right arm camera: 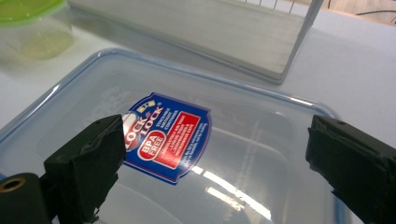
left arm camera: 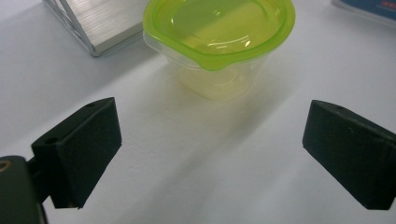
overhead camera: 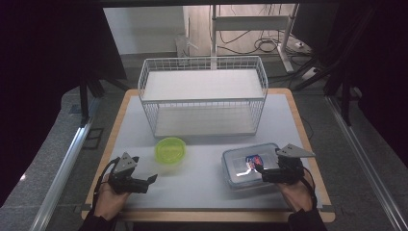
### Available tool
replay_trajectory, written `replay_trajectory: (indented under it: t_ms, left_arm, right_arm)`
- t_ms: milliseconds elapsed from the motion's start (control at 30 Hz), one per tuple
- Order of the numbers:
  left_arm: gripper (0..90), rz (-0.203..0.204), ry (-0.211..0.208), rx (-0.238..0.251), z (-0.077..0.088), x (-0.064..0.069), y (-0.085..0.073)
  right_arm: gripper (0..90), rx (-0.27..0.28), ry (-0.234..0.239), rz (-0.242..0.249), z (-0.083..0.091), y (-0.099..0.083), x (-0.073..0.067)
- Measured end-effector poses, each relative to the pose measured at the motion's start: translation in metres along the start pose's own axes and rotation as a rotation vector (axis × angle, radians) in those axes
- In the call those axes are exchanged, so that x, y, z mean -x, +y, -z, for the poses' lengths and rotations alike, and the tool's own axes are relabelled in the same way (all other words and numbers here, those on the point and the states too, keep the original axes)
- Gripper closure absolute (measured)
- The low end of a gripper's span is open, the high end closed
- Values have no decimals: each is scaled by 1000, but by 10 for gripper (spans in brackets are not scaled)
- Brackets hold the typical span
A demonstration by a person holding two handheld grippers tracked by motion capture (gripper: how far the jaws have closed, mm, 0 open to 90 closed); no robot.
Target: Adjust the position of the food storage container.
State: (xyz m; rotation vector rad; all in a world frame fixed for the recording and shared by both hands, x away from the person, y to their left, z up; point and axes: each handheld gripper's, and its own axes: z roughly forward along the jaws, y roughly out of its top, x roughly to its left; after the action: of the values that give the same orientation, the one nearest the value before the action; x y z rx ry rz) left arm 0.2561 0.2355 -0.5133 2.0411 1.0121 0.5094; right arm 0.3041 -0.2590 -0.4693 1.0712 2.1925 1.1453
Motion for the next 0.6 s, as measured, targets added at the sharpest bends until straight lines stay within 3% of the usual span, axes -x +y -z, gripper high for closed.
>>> replay_trajectory:
  t_ms: [367,500,600]
  left_arm:
    - [38,28,-28,14,2,0,1]
    - [71,23,-11,20,4,1,2]
    - [151,27,-21,35,6,1,3]
  right_arm:
    - [47,4,-10,2,-2,-1,1]
    - [47,-10,-12,5,-4,-2,1]
    - [48,-14,-20,5,-4,-2,1]
